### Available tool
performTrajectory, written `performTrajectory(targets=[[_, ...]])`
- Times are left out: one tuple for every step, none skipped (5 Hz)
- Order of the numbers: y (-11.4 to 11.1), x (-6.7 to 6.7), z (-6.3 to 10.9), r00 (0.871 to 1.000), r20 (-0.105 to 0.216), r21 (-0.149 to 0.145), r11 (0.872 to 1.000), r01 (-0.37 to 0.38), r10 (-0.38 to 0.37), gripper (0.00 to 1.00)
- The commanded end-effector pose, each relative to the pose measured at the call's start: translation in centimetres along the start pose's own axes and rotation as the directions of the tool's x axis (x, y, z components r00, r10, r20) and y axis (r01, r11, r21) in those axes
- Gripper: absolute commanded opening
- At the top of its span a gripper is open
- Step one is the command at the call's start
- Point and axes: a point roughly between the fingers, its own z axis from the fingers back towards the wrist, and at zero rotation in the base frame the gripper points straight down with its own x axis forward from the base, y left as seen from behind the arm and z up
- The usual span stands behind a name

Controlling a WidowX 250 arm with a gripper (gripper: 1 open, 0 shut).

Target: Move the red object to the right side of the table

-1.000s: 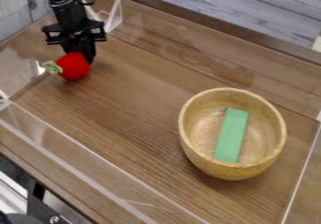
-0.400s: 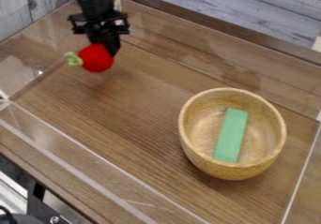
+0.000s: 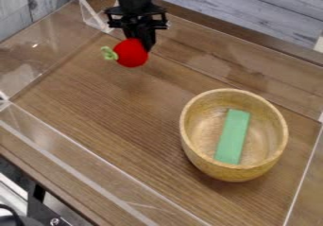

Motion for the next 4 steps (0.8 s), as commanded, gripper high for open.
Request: performTrajectory(targets=[[-1.3, 1.3, 2.0, 0.997, 0.059, 0.016, 0.999, 0.039, -0.040, 0.00], [-1.9, 1.5, 2.1, 0.997, 0.053, 0.018, 0.998, 0.058, -0.059, 0.00], [-3.0, 1.9, 0.7, 0.998, 0.055, 0.022, 0.999, 0.043, -0.045, 0.00], [-4.0, 2.2, -1.2, 0.998, 0.046, 0.029, 0.999, 0.038, -0.039, 0.00]])
